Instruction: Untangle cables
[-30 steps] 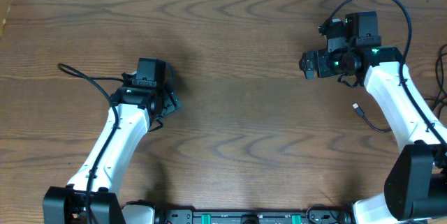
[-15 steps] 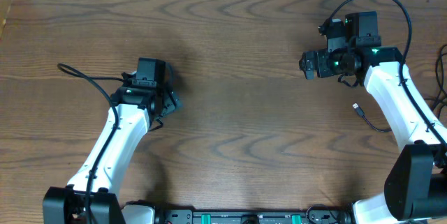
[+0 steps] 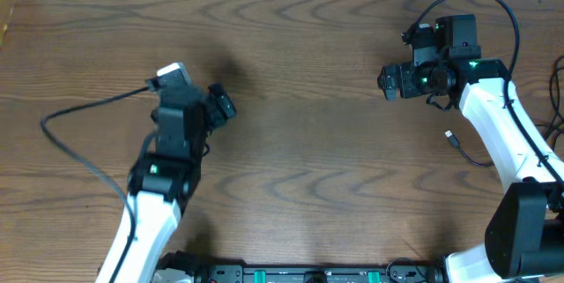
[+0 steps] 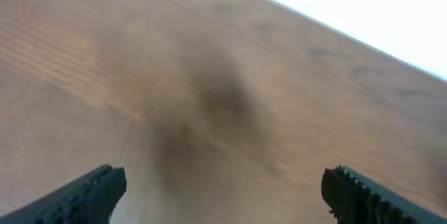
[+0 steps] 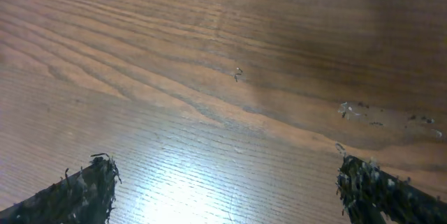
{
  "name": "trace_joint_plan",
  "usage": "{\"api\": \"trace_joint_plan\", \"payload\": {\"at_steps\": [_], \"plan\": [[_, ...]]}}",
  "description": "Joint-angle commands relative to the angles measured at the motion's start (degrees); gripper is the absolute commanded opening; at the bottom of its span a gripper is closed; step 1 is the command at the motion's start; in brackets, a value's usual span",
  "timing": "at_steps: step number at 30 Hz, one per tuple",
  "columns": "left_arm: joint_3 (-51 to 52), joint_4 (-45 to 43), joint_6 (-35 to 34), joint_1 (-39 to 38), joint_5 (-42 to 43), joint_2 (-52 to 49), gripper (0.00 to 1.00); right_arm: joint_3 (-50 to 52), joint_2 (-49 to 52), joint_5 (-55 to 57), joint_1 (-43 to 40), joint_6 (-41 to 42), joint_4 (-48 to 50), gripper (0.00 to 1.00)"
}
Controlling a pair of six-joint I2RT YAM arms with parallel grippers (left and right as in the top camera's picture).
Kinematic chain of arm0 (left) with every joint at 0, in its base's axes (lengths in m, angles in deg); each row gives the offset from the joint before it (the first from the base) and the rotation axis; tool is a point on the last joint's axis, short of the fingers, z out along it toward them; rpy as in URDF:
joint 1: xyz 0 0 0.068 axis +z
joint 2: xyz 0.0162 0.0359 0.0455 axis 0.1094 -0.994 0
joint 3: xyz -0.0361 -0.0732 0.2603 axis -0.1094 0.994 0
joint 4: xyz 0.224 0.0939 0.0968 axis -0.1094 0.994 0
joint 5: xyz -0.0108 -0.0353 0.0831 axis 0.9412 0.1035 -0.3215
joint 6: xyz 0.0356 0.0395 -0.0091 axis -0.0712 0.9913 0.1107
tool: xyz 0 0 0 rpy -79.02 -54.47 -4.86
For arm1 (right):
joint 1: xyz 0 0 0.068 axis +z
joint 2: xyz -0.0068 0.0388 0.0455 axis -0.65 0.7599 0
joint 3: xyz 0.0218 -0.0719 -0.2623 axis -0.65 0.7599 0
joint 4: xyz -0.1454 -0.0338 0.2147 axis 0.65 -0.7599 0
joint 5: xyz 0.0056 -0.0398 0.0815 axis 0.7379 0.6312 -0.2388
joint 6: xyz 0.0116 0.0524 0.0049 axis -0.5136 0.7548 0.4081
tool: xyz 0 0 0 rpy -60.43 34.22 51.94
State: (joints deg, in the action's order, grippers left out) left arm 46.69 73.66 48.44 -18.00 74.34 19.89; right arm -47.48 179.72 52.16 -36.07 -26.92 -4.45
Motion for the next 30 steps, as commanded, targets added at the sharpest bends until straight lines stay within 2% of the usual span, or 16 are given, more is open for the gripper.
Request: {"api": "trace_joint_plan", "payload": {"at_steps": [1,7,10,16,20,21,25,30], "plan": [[3.78,-3.69,6.12,-0.26,0.44,5.4,0.95,-0.66,-0.28,0.44,0.24,-0.74,-0.07,0.99],[11.45,-11.43,15.67,-0.24,3.58,15.21,0.95,-0.66,-0.28,0.44,0.24,-0.74,-0.07,0.99],[16.72,-15.56,16.0,-0.09,3.58,20.48,0.95,-0.66,-0.28,0.44,0.24,-0.74,-0.07,0.99],[31.45,-30.86,16.22,0.24,3.56,32.3,0.95,-0.66,-0.28,0.44,0.24,-0.74,-0.07,0.99],[40.46,-38.01,16.55,1.66,3.56,39.98,0.95,-0.66,-0.28,0.44,0.24,-0.74,-0.07,0.99],[42.58,-38.45,16.68,2.1,3.58,42.07,0.95,-0.66,-0.28,0.44,0.24,-0.74,-0.07,0.99],[42.32,-29.16,19.82,3.48,3.8,47.36,0.95,-0.66,-0.28,0.44,0.24,-0.74,-0.07,0.99],[42.32,-24.41,24.15,4.74,3.8,48.54,0.95,-0.66,-0.28,0.44,0.24,-0.74,-0.07,0.99]]}}
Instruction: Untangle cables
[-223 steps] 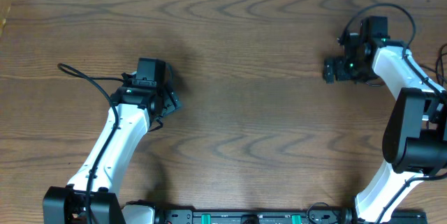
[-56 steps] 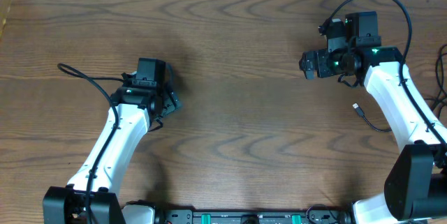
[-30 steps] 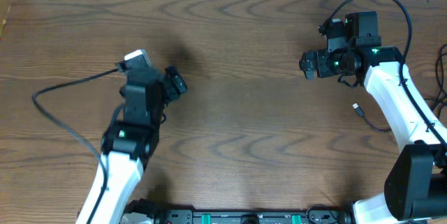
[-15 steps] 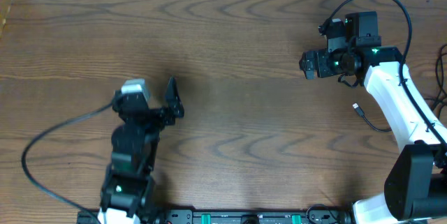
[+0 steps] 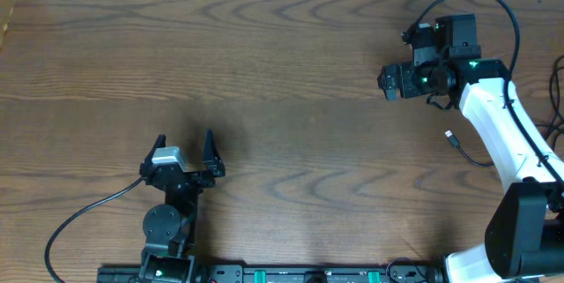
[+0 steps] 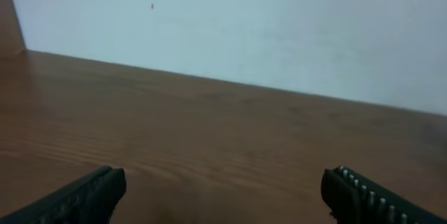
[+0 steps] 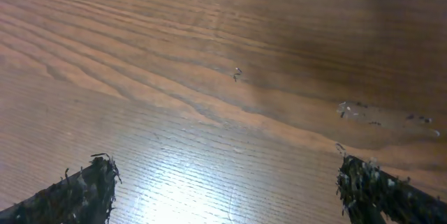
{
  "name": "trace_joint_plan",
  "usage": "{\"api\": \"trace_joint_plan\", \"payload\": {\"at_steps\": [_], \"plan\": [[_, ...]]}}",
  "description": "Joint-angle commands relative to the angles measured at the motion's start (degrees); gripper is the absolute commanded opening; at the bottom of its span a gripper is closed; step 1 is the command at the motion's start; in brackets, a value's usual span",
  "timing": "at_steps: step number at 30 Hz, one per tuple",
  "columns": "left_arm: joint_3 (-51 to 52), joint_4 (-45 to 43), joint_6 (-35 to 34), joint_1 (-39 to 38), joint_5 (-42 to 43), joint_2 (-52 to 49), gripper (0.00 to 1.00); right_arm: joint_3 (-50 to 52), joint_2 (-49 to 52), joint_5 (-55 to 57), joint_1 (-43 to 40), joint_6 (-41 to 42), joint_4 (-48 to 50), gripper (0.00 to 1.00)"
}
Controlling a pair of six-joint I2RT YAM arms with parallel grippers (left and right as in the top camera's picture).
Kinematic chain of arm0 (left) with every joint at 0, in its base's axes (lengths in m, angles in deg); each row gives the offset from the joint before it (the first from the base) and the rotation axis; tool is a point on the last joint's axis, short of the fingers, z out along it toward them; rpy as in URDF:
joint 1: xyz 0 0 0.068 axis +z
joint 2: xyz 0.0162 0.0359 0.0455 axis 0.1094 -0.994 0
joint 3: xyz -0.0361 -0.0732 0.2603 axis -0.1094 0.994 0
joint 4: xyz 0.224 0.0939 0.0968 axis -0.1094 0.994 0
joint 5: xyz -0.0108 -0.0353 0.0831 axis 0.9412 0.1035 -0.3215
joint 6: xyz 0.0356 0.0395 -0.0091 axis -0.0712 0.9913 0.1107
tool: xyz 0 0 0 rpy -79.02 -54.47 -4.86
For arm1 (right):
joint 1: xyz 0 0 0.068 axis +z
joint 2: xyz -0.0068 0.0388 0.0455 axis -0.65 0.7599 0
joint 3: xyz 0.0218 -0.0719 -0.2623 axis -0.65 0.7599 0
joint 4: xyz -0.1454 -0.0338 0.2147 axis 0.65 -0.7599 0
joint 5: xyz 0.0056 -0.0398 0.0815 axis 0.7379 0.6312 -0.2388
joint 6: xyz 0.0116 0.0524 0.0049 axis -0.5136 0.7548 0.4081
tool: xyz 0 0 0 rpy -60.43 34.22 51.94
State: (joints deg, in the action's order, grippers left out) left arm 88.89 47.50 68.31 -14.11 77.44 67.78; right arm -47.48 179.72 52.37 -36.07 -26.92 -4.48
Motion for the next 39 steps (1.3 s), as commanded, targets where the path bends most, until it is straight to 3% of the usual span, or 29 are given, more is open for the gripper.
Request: {"api": "trace_joint_plan", "payload": {"at_steps": [1,13,22,39], "plan": [[0.11,2.86,4.5,1.03,0.7,0.66,0.95,-0.66,-0.28,0.22,0.24,-0.74,-0.04,0.99],[0.11,19.02,6.19,2.4,0.72,6.69,0.95,-0.66,-0.28,0.22,0.24,-0.74,-0.04,0.99],[0.11,18.82,6.16,4.68,0.74,12.61,0.95,-0.66,-0.28,0.22,0.24,-0.74,-0.04,0.99],[0.11,18.75,6.16,4.66,0.72,12.37,0.95,-0.66,-0.28,0.22,0.24,-0.74,-0.04,0.99]]}}
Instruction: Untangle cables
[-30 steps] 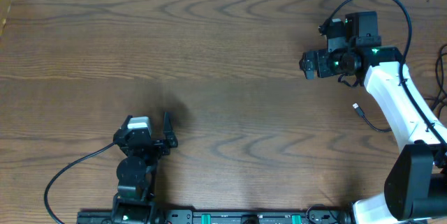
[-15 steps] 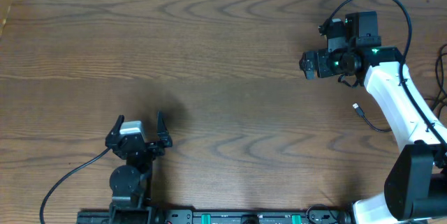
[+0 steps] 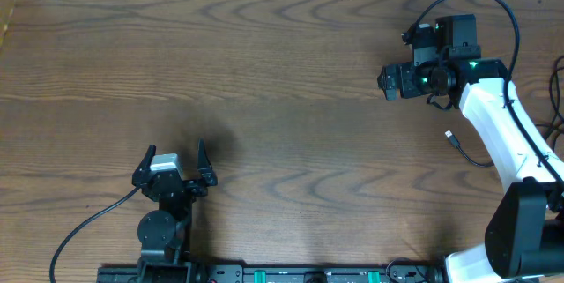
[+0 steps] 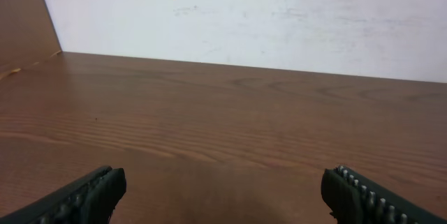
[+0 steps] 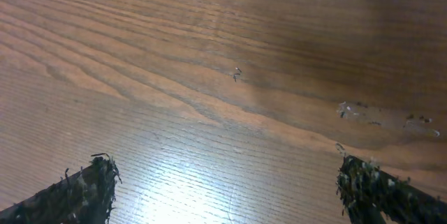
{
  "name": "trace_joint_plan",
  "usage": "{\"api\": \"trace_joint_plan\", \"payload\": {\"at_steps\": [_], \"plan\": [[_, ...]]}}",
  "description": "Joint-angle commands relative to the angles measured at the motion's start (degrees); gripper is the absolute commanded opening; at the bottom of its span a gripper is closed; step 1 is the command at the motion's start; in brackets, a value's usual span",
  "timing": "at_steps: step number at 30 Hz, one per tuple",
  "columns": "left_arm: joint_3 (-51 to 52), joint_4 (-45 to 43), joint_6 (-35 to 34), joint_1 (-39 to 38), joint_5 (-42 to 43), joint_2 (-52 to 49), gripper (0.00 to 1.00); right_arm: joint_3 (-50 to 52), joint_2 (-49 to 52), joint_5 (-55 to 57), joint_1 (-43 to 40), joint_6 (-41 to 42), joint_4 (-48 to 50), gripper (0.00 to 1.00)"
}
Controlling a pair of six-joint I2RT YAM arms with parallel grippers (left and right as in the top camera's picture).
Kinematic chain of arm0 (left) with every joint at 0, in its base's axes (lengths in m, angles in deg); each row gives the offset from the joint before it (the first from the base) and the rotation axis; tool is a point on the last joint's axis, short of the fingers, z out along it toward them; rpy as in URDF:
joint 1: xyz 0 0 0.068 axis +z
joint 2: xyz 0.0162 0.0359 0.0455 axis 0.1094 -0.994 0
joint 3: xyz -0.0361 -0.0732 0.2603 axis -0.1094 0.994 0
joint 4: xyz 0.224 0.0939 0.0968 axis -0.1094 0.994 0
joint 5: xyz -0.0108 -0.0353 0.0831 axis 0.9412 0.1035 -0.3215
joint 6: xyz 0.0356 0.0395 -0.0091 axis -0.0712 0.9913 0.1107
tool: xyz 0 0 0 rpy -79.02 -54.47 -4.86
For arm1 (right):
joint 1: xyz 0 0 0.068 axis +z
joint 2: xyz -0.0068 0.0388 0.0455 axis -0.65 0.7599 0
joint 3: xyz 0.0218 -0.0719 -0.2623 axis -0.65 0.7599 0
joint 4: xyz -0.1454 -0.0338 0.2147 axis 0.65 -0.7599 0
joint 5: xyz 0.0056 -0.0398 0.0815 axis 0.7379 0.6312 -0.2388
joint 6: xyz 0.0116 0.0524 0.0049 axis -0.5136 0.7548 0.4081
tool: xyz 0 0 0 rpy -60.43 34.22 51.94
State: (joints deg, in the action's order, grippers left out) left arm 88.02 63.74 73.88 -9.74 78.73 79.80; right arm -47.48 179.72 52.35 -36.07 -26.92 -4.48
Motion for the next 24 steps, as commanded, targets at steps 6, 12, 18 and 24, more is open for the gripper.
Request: {"api": "trace_joint_plan", "payload": {"at_steps": [6,12,18,24], "plan": [[0.98,2.51,0.59,0.28,-0.57,0.35,0.95,-0.66,-0.28,0.24,0.24,-0.74,-0.04,0.99],[0.98,2.51,0.59,0.28,-0.57,0.35,0.95,-0.66,-0.28,0.24,0.24,-0.74,-0.04,0.99],[0.98,2.51,0.59,0.28,-0.57,0.35,0.95,-0.61,-0.13,0.33,0.15,-0.74,-0.04,0.99],[0.98,2.51,0.59,0.28,-0.57,0.35,0.95,-0.57,-0.63,0.44,0.52,-0.74,-0.04,0.99]]}}
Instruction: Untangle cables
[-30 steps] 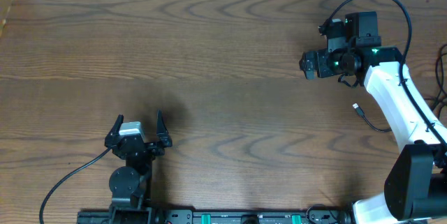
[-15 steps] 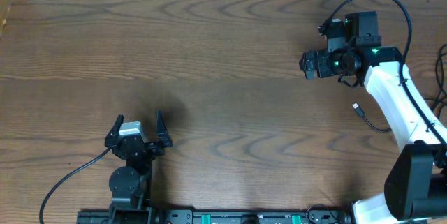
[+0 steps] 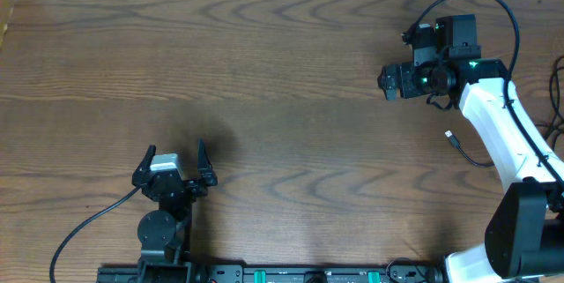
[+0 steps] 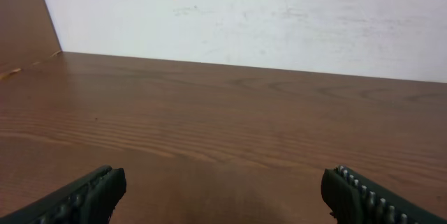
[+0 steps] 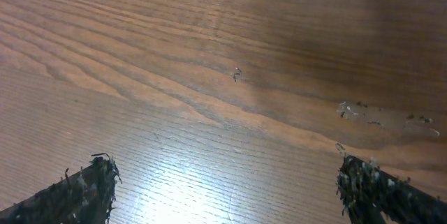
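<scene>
One thin black cable with a small plug end lies on the wood table at the right and passes under my right arm. More dark cable shows at the right edge. My right gripper hovers open over bare wood at the back right, away from the plug; its view holds only wood grain. My left gripper is open at the front left, level with the table, nothing between its fingers.
A white wall stands behind the table's far edge. The left arm's own lead curls at the front left, and the right arm's lead loops above its wrist. A few light specks lie on the wood below the right gripper.
My left arm first reached out over the left middle of the table, gripper open and looking down at wood. A second later it stood drawn back to the front edge, then settled slightly lower, facing the wall. The right arm stayed open and still throughout.
</scene>
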{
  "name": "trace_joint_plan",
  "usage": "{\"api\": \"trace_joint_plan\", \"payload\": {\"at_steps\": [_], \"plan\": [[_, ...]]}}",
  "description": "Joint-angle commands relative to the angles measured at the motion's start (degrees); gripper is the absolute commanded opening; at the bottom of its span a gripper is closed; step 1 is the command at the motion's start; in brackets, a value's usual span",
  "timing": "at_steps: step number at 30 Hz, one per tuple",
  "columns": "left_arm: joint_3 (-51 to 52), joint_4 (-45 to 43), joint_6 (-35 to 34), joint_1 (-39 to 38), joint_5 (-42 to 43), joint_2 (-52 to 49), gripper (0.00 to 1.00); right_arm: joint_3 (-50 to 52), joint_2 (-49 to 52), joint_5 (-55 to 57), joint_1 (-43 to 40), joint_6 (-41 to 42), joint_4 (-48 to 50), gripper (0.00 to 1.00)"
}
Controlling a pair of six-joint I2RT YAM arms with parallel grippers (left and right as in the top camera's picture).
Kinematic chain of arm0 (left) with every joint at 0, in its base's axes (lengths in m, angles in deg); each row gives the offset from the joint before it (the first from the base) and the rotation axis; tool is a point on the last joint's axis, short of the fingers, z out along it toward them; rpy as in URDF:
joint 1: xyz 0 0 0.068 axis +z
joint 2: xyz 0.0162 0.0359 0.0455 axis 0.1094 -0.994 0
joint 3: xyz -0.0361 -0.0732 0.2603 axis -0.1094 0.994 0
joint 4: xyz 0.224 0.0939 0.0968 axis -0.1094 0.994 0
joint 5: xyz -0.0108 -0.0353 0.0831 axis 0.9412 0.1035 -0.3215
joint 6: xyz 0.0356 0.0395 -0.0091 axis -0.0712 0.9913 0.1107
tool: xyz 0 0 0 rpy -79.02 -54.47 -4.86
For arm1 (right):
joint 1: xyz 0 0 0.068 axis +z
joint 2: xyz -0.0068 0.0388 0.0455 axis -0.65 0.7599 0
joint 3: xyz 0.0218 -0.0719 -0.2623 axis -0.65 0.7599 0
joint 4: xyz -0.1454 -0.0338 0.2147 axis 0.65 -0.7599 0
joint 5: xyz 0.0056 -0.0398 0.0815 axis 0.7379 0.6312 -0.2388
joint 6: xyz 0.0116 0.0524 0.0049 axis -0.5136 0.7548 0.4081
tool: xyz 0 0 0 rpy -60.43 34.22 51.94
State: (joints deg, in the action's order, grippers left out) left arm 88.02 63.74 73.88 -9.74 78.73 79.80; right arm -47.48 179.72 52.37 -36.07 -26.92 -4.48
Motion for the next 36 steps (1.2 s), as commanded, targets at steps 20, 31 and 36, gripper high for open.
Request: {"api": "trace_joint_plan", "payload": {"at_steps": [20,31,36], "plan": [[0.98,2.51,0.59,0.28,-0.57,0.35,0.95,6.62,-19.76,2.75,2.19,4.31,17.0,0.99],[0.98,2.51,0.59,0.28,-0.57,0.35,0.95,32.63,-37.77,4.94,1.14,14.38,41.99,0.99],[0.98,2.51,0.59,0.28,-0.57,0.35,0.95,45.77,-47.58,7.52,-0.37,16.68,50.77,0.99]]}}
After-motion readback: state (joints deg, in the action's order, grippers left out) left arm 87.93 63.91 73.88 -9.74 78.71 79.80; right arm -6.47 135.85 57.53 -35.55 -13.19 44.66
